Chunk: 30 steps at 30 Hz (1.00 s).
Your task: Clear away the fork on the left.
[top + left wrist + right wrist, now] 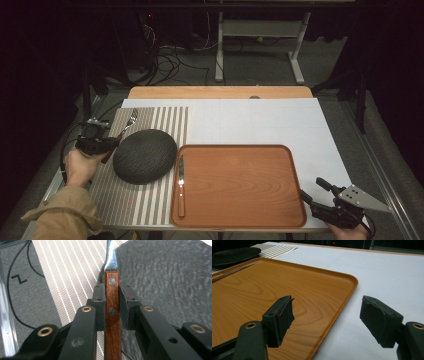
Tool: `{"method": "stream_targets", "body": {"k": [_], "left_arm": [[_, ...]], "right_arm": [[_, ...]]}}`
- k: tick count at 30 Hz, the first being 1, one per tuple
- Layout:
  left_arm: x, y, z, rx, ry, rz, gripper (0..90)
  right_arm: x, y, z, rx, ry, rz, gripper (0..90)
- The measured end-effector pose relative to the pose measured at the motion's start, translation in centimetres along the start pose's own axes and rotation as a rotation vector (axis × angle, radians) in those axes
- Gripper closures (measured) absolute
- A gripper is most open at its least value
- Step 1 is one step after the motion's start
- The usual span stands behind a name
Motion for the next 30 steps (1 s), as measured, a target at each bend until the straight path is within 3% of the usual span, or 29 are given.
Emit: {"method": "stream_targets", "body": {"k": [12, 17, 23, 26, 27, 28, 30], "left_arm": [[-1.5, -2.6, -2.6, -0.056, -0.011, 0.027, 72.8], [-2.3, -3.7, -3.4, -0.071, -0.031, 0.012, 72.8], [-3.7, -4.9, -4.6, -0.072, -0.040, 0.049, 72.8], [-4.3, -5.3, -5.2, -0.095, -0.049, 0.062, 72.8], [-4.8, -5.7, -5.5, -0.084, -0.055, 0.036, 72.8], [-4.8, -5.7, -5.6, -0.099, -0.058, 0.070, 72.8], [-5.2, -6.1, -5.8, -0.098, -0.063, 0.076, 72.8]], "right_arm": [[0.1, 0.1, 0.0, -0.006, 0.007, -0.006, 27.0], [0.1, 0.1, -0.1, -0.006, 0.003, -0.004, 27.0], [0.2, 0.1, 0.0, -0.007, 0.004, -0.005, 27.0], [0.1, 0.1, 0.0, -0.006, 0.004, -0.002, 27.0], [0.1, 0.1, 0.0, -0.006, 0.004, -0.003, 27.0], [0.1, 0.1, 0.0, -0.006, 0.004, -0.004, 27.0], [0.2, 0.1, 0.0, -0.006, 0.004, -0.007, 27.0]]}}
Point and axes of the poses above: each handheld gripper's, and its own axes: z roughly forward along the jaws, y roughly out of its top, x roughly to its left, the point moved 7 cm from there along z, roughly forward along the jaws, and after that the axes turned 5 degrees about -z, right-handed, at the moved point
